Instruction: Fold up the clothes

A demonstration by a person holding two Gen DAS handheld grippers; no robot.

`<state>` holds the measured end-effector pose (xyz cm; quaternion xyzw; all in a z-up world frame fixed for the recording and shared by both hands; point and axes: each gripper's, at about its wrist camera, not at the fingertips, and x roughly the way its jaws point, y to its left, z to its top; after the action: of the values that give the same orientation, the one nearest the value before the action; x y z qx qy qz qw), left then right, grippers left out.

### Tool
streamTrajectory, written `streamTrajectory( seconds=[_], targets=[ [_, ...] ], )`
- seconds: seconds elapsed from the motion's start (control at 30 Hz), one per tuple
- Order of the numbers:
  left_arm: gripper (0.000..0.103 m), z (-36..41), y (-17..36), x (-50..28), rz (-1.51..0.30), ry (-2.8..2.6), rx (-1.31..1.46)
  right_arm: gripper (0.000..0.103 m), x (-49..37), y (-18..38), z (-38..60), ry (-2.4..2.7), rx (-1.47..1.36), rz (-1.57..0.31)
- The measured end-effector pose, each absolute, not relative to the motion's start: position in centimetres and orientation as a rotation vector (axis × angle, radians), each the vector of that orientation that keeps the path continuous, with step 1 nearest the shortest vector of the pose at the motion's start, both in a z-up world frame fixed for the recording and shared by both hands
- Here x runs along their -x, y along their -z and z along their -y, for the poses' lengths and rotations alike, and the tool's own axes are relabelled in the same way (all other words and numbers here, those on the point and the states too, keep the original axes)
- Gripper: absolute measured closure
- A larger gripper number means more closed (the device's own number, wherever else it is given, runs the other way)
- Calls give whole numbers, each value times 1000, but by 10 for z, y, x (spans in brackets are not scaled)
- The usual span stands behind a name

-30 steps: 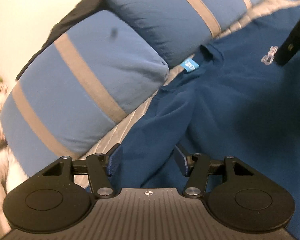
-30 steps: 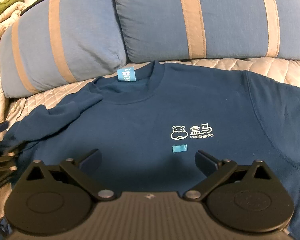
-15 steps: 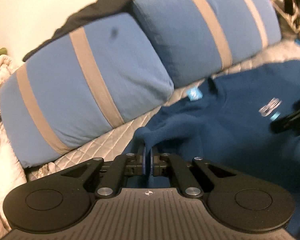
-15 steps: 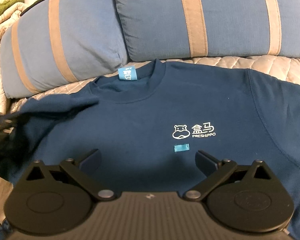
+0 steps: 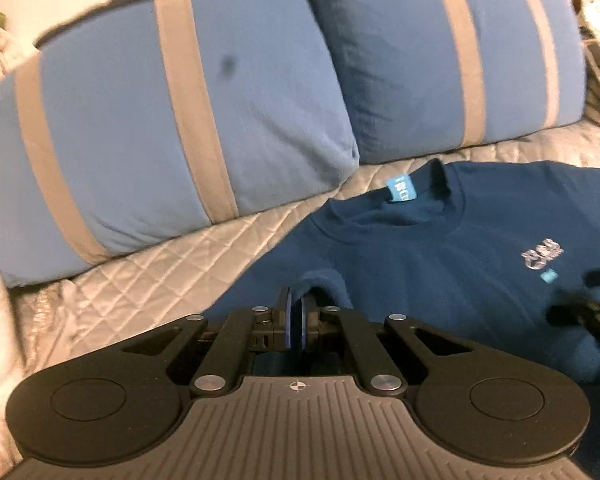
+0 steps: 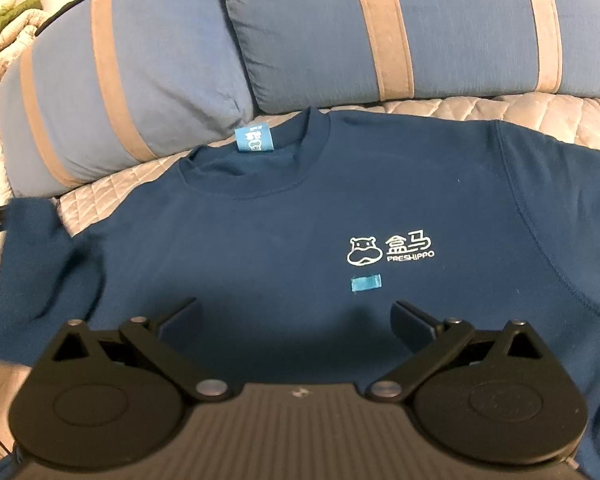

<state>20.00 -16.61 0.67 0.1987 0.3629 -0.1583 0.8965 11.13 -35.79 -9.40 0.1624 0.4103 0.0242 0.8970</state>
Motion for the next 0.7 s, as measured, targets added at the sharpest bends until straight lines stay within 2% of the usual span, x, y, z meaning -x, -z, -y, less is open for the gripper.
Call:
streamTrajectory(
  seconds=[0.1,0.13,0.17,0.23,0.33,0.4,0.57,0.7],
  targets=[
    [96,183,6,-223,-763,360,-387,0,-112,94,357,-50,-332,-853],
    [92,188,9,-229,-768,380,-373,0,-112,95,357,-50,-329,-854],
    [86,192,11,-233,-775,400,-352,0,-112,95,356,-49,-326,-856],
    [52,199,13,-240,-782,437,-309,0,-114,97,356,-47,-321,-863],
    [36,193,0,-229,-695,452,-249,0,-115,98,356,-51,-319,-870],
    [36,187,-9,-219,-642,465,-227,0,-115,98,355,-54,-317,-868],
    [36,170,-17,-180,-589,519,-388,0,-114,96,355,-63,-314,-866],
    [36,161,-7,-149,-607,576,-542,0,-114,95,356,-65,-327,-866]
  ],
)
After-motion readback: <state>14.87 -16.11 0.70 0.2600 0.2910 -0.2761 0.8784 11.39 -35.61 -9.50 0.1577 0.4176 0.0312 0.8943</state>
